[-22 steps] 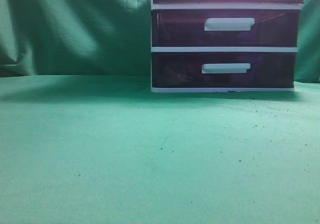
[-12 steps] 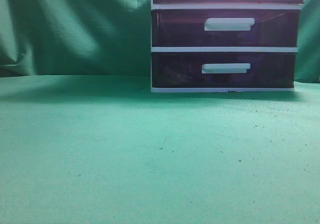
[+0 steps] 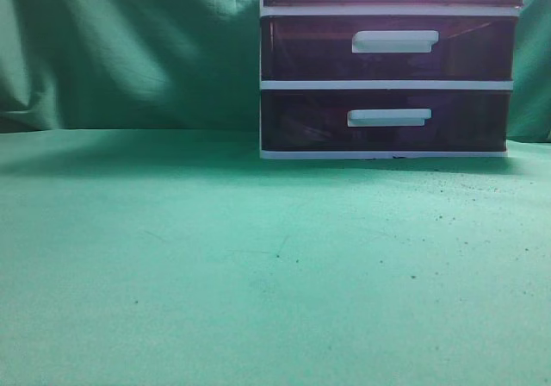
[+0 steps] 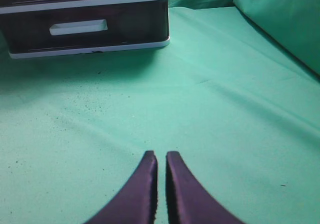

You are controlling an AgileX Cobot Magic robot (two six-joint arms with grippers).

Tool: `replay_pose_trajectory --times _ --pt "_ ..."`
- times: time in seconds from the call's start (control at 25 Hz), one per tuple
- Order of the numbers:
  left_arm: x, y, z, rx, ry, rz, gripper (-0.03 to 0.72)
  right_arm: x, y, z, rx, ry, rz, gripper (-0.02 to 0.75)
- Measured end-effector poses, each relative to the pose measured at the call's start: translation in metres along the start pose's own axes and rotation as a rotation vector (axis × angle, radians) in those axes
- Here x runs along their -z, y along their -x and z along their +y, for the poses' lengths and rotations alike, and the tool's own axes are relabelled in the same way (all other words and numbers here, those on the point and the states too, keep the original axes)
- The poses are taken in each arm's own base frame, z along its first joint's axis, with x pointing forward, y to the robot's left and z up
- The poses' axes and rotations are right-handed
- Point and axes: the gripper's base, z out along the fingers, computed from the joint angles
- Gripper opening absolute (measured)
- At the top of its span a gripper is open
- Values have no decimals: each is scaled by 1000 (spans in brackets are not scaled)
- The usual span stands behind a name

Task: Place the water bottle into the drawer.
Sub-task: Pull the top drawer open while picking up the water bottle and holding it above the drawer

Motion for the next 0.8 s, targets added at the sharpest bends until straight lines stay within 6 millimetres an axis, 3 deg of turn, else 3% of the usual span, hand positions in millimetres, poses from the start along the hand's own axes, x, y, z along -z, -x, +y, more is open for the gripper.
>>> replay_pose_trajectory --times 0.2,0.4,0.52,0.68,0.8 --pt "3 23 2 61 11 -253 0 0 0 0 0 0 0 48" --pt "5 31 3 86 18 -349 0 0 0 0 0 0 0 48" --pt "7 36 4 250 -6 -405 0 0 0 0 0 0 0 48" --pt "7 39 3 389 -36 -353 0 0 0 0 0 0 0 48" --pt "6 59 1 422 -40 -257 0 0 0 0 0 0 0 48"
